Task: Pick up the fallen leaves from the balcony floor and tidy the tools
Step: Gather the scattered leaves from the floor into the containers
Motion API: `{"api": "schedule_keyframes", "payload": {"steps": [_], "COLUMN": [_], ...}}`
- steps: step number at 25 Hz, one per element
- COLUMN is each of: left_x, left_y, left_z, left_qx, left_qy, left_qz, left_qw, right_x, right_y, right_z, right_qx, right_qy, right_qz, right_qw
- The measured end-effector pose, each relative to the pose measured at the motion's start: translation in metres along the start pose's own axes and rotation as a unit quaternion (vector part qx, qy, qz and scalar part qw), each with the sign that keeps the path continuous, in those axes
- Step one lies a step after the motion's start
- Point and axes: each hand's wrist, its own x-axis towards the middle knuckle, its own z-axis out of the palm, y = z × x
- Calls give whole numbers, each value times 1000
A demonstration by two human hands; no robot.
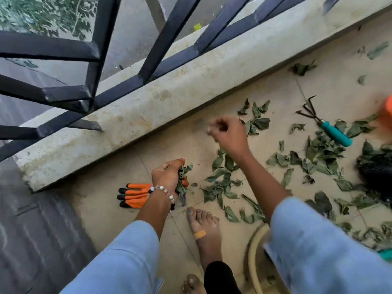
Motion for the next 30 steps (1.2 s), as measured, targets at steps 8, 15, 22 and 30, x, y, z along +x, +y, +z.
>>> {"api": "schedule_keyframes", "payload": {"steps": [8, 15, 22, 30], "left_x": [18, 35, 32, 17], "left_y": [-83, -138, -146, -132], "left_z": [-31, -81, -94, -87], "left_qx": [49, 76, 60, 48], "left_qy": [40, 47, 52, 41], "left_qz": [21, 33, 17, 17], "left_qw": [998, 995, 997, 998], "right_x": [-7, -7, 9, -9], "right_y": [-7, 16, -13, -2], "right_z": [39, 75, 95, 59], "right_qx": [-121, -227, -141, 444], "right_qy": [-148, -14, 22, 43], "right_qz": [-28, -91, -50, 127], "right_qw": [981, 970, 988, 886]}}
